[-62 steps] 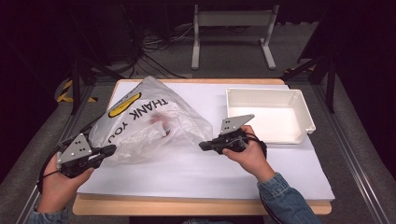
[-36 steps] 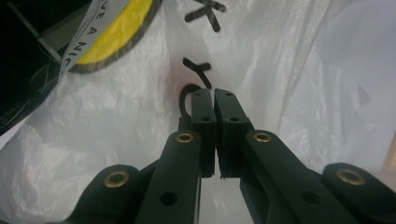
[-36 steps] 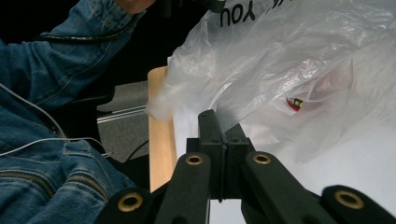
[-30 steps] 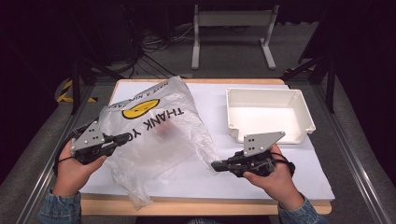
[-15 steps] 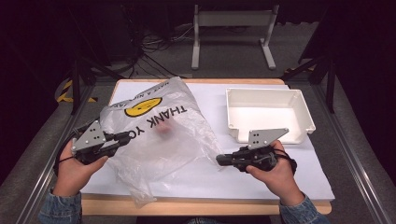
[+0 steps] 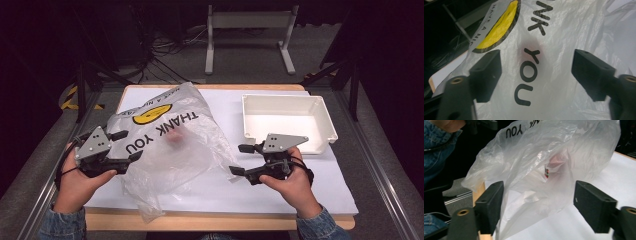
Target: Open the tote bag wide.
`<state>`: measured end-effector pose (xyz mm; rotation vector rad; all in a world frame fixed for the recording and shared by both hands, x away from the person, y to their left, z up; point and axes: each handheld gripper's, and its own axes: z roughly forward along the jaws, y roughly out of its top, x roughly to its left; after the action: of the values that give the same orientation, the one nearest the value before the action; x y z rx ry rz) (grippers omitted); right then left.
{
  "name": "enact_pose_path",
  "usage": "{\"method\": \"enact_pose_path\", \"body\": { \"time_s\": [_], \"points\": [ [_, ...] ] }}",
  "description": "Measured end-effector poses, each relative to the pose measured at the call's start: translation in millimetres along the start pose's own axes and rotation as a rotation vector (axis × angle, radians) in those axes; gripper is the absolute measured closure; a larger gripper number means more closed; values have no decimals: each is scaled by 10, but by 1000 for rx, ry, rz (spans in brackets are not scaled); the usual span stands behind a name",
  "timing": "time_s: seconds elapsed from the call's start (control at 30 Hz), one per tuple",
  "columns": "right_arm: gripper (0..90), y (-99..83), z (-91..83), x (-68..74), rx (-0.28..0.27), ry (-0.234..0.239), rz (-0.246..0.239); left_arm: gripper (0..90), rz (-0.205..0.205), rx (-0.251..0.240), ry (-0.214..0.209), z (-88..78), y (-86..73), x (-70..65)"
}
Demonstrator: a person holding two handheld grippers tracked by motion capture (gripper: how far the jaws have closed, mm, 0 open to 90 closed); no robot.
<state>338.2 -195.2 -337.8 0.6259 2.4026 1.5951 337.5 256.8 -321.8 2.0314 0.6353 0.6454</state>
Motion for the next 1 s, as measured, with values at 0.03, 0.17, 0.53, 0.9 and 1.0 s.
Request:
{"method": "enact_pose_path", "body": {
  "time_s": [0.03, 0.17, 0.53, 0.9, 1.0],
  "points": [
    [225, 3, 4, -8, -5, -4, 1, 175, -9, 5, 9, -6, 0, 5],
    [188, 33, 33, -33, -18, -13, -9, 113, -40, 31, 36, 6, -32, 31],
    [176, 52, 162, -147, -26, -33, -5, 133, -110, 144, 50, 154, -234, 167],
    [305, 57, 299, -234, -16, -15, 1, 900, -135, 195, -40, 149, -334, 238],
    [367, 78, 328, -242, -16, -7, 0, 900, -125, 193, -32, 135, -320, 228]
  ]
}}
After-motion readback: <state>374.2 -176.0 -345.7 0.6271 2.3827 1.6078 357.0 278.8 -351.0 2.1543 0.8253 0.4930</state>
